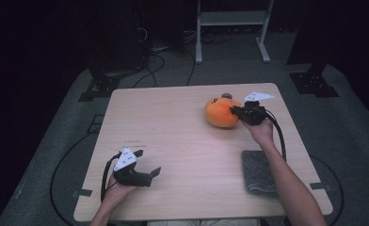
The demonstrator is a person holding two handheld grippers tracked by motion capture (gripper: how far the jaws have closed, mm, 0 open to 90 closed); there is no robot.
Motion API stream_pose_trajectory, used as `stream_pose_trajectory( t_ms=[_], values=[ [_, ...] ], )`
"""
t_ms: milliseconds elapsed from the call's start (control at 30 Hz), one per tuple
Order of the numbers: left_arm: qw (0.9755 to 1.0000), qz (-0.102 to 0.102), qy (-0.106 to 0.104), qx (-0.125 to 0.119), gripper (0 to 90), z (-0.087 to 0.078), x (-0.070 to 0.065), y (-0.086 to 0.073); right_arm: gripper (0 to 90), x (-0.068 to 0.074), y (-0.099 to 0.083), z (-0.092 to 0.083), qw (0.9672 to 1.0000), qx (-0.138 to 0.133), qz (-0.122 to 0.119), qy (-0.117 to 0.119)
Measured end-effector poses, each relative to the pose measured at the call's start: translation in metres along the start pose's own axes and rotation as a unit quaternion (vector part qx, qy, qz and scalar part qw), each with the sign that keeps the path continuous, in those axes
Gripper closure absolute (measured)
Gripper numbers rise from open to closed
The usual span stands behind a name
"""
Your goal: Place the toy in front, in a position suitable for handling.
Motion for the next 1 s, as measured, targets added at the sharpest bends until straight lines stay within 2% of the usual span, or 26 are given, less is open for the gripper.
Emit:
stream_pose_trajectory(
  t_ms=[33,100,233,267,300,333,367,433,500,533,600,733,800,900,1000],
  values=[
    [1.0,0.001,0.0,-0.001,2.8,0.001,-0.001,0.0,86.0,0.008,0.005,-0.009,0.9999,-0.008,-0.004,0.011],
    [1.0,0.001,0.0,0.0,2.8,0.001,-0.001,0.0,86.1,0.012,0.006,-0.013,0.9998,-0.01,-0.005,0.017],
    [1.0,0.001,-0.001,0.002,2.8,0.002,-0.002,0.0,86.0,0.036,0.011,-0.033,0.9984,-0.023,-0.02,0.047],
    [1.0,0.002,0.0,0.001,2.8,0.002,-0.002,0.0,86.0,0.043,0.012,-0.038,0.9977,-0.027,-0.025,0.056],
    [1.0,0.001,-0.001,0.0,2.8,0.002,-0.002,0.001,86.0,0.06,0.013,-0.048,0.9961,-0.03,-0.036,0.075],
    [1.0,0.001,-0.001,0.0,2.8,0.002,-0.002,0.001,86.0,0.06,0.013,-0.048,0.9961,-0.03,-0.036,0.075],
    [1.0,0.002,-0.002,0.001,2.8,0.002,-0.003,0.001,86.0,0.075,0.012,-0.056,0.9943,-0.032,-0.039,0.094],
    [1.0,-0.001,-0.002,-0.001,2.8,0.003,-0.004,0.002,86.0,0.08,0.011,-0.059,0.9936,-0.033,-0.041,0.1],
    [1.0,0.0,-0.005,-0.002,2.8,0.003,-0.005,0.002,86.0,0.1,0.005,-0.069,0.9909,-0.032,-0.043,0.124],
    [1.0,0.0,-0.006,-0.002,2.8,0.004,-0.006,0.003,86.0,0.1,0.005,-0.069,0.9909,-0.032,-0.043,0.124],
    [0.9999,-0.001,-0.01,-0.006,2.8,0.005,-0.008,0.006,86.0,0.111,0.0,-0.073,0.9893,-0.03,-0.048,0.134],
    [0.9995,-0.002,-0.027,-0.017,3.4,0.012,-0.017,0.015,86.0,0.132,-0.015,-0.078,0.9867,-0.019,-0.054,0.152],
    [0.9991,-0.001,-0.037,-0.021,3.6,0.014,-0.023,0.019,86.0,0.141,-0.023,-0.082,0.9853,-0.017,-0.048,0.163],
    [0.9971,-0.011,-0.067,-0.034,3.6,0.022,-0.038,0.029,85.9,0.154,-0.035,-0.088,0.9832,-0.014,-0.046,0.176],
    [0.9949,-0.01,-0.096,-0.029,3.8,0.035,-0.053,0.034,85.4,0.16,-0.042,-0.095,0.9828,-0.017,-0.045,0.179]
  ],
)
Point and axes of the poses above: each handheld gripper's, and its own axes: z roughly forward along the jaws, y roughly out of its top, x roughly to its left, the point moved 9 cm from there along z, roughly forward along the jaws, and after that the axes turned 9 degrees about -x, right-handed, at the moved point
